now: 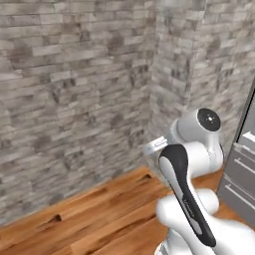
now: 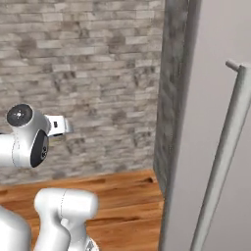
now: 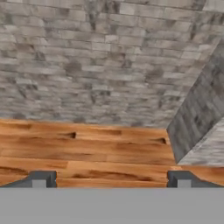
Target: Take a sugar cube from the saucer and place it inside the coffee. Then, grab milk from the fridge and place it next to the coffee on the counter to sweeten the coffee.
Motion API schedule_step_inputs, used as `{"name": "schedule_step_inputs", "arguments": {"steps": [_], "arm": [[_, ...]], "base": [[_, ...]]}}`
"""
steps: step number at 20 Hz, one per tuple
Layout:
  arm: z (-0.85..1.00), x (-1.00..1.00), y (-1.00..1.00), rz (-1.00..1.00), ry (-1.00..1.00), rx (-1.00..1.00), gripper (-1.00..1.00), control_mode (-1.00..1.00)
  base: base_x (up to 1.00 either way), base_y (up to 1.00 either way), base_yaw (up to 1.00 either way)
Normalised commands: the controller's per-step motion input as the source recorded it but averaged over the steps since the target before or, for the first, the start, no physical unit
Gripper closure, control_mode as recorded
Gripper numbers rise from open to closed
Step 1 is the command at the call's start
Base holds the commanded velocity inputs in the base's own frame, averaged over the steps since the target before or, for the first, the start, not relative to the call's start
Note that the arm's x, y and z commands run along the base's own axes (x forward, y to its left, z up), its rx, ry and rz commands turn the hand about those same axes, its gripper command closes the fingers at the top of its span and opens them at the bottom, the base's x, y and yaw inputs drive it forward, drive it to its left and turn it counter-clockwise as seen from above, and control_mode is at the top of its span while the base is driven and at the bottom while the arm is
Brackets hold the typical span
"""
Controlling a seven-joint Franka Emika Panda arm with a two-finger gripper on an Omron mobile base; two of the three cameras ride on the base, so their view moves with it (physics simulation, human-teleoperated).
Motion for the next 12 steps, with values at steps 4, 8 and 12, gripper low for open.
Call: {"name": "schedule_step_inputs", "arguments": {"steps": [4,8,12], "arm": [[0.00,0.00,0.00,0.00,0.00,0.00,-1.00,1.00],[0.00,0.00,0.00,0.00,0.00,0.00,-1.00,1.00],[0.00,0.00,0.00,0.00,0.00,0.00,-1.00,1.00]], "base": [[1.00,0.01,-0.51],[0.86,0.00,-0.61],[0.73,0.00,-0.66]]}}
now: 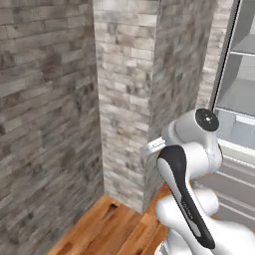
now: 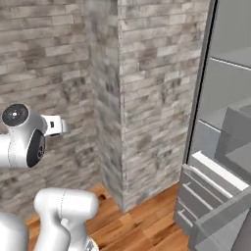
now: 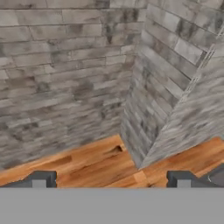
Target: Take a sugar cube from the saucer and place it inside the coffee. Then, grab milk from the fridge and place it next to the coffee on the counter to sweeten the coffee.
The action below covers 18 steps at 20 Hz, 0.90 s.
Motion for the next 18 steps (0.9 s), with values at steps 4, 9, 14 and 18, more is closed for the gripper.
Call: {"name": "schedule_step_inputs", "arguments": {"steps": [4,9,14,18], "arm": [[0.00,0.00,0.00,0.00,0.00,0.00,-1.00,1.00],[0.00,0.00,0.00,0.00,0.00,0.00,-1.00,1.00],[0.00,0.00,0.00,0.00,0.00,0.00,-1.00,1.00],[0.00,0.00,0.00,0.00,0.00,0.00,-1.00,1.00]], "base": [[0.62,0.00,-0.71],[0.53,0.00,-0.74],[0.48,0.00,-0.74],[0.67,0.11,-0.67]]}}
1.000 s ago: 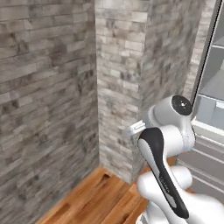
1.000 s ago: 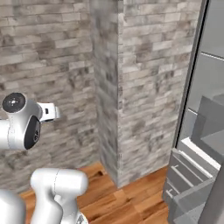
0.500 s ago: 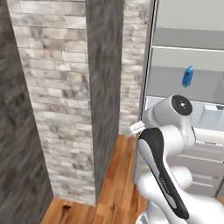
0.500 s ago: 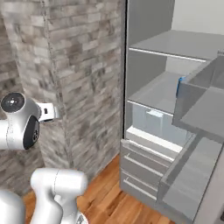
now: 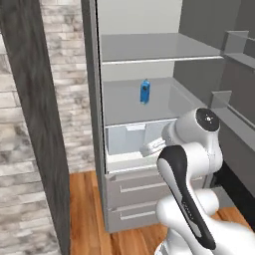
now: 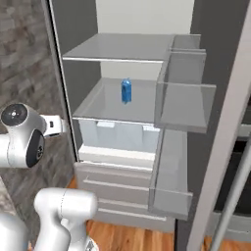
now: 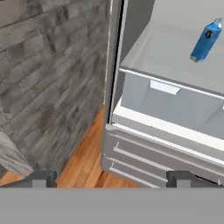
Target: Take a sugar cube from the saucer and place it inside the coffee. Then, grab milk from the fridge and place it next to the coffee on the counter to sweeten the coffee.
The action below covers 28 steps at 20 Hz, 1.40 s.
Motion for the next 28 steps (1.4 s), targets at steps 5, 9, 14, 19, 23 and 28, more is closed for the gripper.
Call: {"name": "schedule_step_inputs", "arguments": {"steps": [5,9,14,19,23,28], "arm": [[0.00,0.00,0.00,0.00,0.00,0.00,-1.00,1.00],[0.00,0.00,0.00,0.00,0.00,0.00,-1.00,1.00],[0.00,0.00,0.00,0.00,0.00,0.00,-1.00,1.00],[0.00,0.00,0.00,0.00,0.00,0.00,-1.00,1.00],[0.00,0.00,0.00,0.00,0.00,0.00,-1.00,1.00],[0.00,0.00,0.00,0.00,0.00,0.00,-1.00,1.00]], "base": [[0.70,0.10,-0.38],[0.31,0.13,-0.20],[0.24,0.41,-0.35],[0.23,0.18,-0.20],[0.20,0.23,-0.01],[0.04,0.08,0.01]]}}
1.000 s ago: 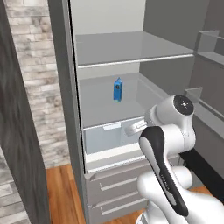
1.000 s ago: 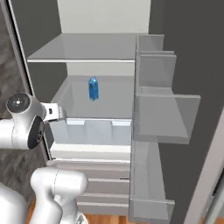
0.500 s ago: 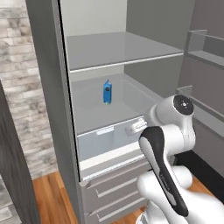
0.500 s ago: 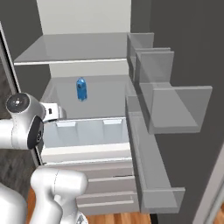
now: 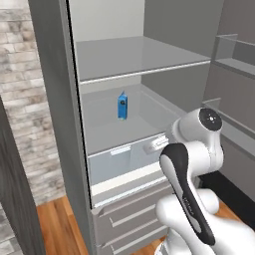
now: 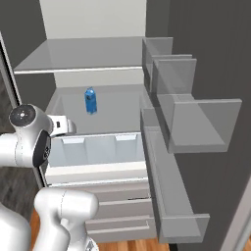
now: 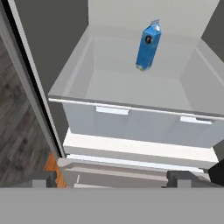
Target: Take a sugar cube from the saucer and place it inside the coffee. Then, grab milk from the fridge and place it next to the coffee on the counter to sweeten the coffee.
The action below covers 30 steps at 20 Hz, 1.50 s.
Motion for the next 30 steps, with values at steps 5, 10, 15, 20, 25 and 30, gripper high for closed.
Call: {"name": "schedule_step_inputs", "arguments": {"steps": [5,10,15,20,25,30], "arm": [[0.00,0.03,0.03,0.00,0.00,0.00,-1.00,-1.00],[0.00,0.47,0.02,-0.06,0.00,0.00,-1.00,-1.00],[0.00,0.60,0.00,-0.16,0.00,0.00,-1.00,-1.00],[0.02,0.46,0.04,-0.16,0.00,0.00,-1.00,-1.00],[0.19,0.31,0.15,-0.14,0.01,0.06,-1.00,-1.00],[0.33,0.21,0.00,-0.13,0.06,0.06,-1.00,-1.00]], "base": [[0.00,0.06,0.00],[0.00,0.00,0.00],[0.00,0.00,0.00],[0.00,0.00,0.00],[0.00,0.00,0.00],[0.00,0.00,0.00]]}}
